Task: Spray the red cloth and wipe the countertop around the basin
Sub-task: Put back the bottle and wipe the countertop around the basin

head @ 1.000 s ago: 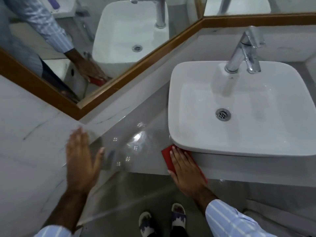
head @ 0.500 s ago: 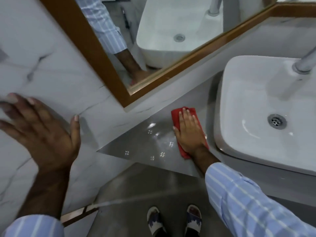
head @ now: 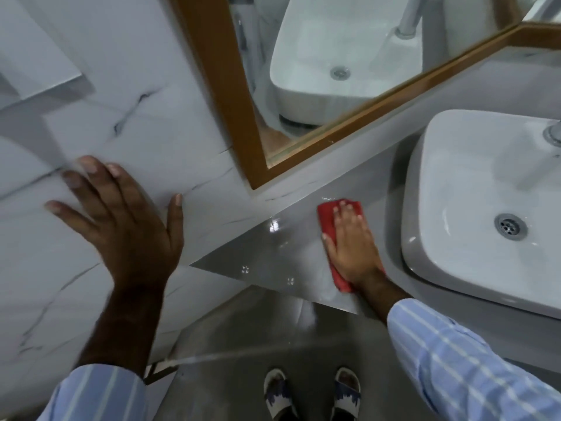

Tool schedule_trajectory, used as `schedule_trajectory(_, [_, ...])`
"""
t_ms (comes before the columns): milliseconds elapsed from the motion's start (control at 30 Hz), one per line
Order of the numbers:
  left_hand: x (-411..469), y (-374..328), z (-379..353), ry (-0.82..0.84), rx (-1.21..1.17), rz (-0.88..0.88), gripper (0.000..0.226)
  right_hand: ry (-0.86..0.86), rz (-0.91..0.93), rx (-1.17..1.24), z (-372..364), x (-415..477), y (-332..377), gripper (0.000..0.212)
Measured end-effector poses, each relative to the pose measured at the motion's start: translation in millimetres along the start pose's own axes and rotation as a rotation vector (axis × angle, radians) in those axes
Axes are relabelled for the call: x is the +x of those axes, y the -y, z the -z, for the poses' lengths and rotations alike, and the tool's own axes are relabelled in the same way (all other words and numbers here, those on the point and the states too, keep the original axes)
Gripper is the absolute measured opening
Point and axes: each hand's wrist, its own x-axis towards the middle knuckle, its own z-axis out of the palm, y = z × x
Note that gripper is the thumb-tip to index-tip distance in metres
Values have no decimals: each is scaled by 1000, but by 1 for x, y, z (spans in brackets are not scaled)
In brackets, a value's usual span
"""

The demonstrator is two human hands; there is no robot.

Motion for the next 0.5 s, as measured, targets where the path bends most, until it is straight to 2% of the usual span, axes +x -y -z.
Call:
schedule_trajectory(67, [1, -6, 2, -4, 33, -1, 88, -49, -207, 40, 0, 10, 20, 74])
schedule_trajectory(167, [3, -12, 5, -23, 78, 12, 87, -69, -220, 91, -1, 12, 66, 73])
schedule_trajectory(267, [6, -15, 5, -49, 85, 20, 87, -75, 27, 126, -14, -5, 116, 69])
schedule_trajectory(367, [6, -15, 4, -63, 87, 27, 85, 15, 493, -43, -32, -26, 128, 66])
schedule_trajectory(400, [6, -15, 3, -69, 88, 27, 84, 53, 591, -74, -31, -26, 117, 66])
schedule_trajectory(467, [5, -13, 2, -71, 85, 32, 84, 89, 634, -57, -25, -16, 85, 68])
schedule_trajectory(500, [5, -13, 2, -71, 79, 31, 84, 113, 575, -46, -21, -12, 69, 70])
